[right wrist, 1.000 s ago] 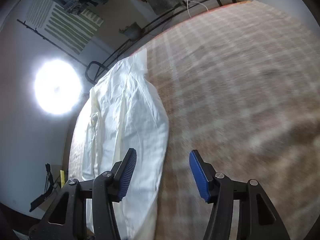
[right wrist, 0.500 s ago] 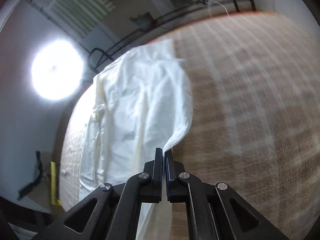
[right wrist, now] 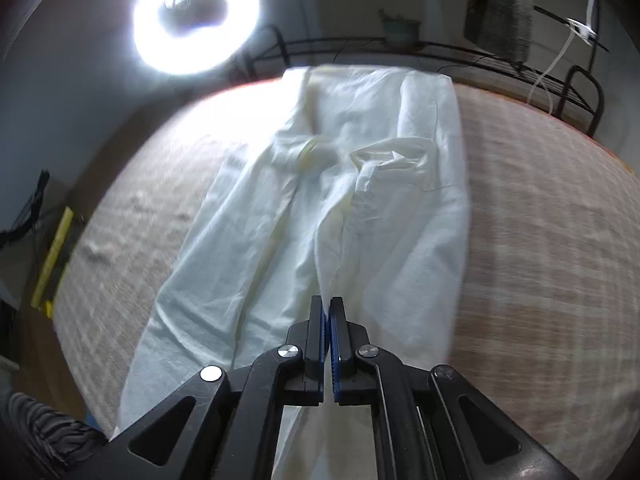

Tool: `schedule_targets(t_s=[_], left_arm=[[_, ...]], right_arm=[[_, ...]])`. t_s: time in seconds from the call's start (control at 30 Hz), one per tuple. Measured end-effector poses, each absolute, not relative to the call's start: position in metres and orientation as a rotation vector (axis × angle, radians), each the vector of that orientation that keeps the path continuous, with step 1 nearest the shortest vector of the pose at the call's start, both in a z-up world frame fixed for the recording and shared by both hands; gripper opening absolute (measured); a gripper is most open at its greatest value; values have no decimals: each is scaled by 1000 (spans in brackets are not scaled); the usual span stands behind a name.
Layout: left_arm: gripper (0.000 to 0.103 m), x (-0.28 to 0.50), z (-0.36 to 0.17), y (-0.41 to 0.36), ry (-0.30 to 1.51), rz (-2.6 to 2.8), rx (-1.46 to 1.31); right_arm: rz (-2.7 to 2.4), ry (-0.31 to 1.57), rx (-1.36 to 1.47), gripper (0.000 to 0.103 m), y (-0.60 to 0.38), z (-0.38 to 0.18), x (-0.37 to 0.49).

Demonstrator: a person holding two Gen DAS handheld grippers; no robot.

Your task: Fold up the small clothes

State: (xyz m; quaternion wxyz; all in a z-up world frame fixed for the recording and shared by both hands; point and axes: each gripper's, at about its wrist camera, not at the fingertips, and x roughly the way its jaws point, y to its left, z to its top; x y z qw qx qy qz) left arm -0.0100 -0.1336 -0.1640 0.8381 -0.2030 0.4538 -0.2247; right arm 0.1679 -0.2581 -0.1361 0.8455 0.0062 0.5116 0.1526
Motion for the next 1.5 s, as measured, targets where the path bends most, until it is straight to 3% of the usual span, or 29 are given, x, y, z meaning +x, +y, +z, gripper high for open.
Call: schedule_targets(t_s=[0.23,0.3,0.37,0.63,0.7,0.77,0.83,0.93,1.07,1.37,1.4,1.47,1.5], left_arm=[[0,-9,-167,-120,965,-444,-425],[0,-11,-168,-117,967,-444,-411],[1,-14,-167,-117,968,-447,-395],[1,-46,-149,-100,982,-517,-289],[5,-51,-139,-87,968,-521,-266],[28,-51,-131,-70,945,-496,-243],[36,-45,-126,-54,934,-457,-218],[36,-30,-131,-25,962,-375,-202],[36,-10,-152,7,1044,-335,-292],[35,-1,-191,15,1163,-390,-446],[33,-1,-191,14,1158,-391,-446],[15,1,-193,14,1173,-405,-463],[14,1,-194,14,1178,-407,-479]], right_arm=[[324,1118,21,0,-247,-155,181],[362,1131,63,6,-250,-156,182],[413,1138,151,26,-261,-151,179],[391,1047,326,31,-329,-110,134],[367,1041,325,31,-344,-107,117],[346,1037,310,31,-354,-107,100],[334,1036,289,31,-357,-110,83],[332,1065,262,32,-356,-119,61],[339,1107,262,44,-356,-137,42],[414,1182,410,44,-374,-168,30],[436,1189,437,44,-376,-172,29],[468,1204,470,44,-377,-178,24],[488,1215,489,44,-377,-182,22]])
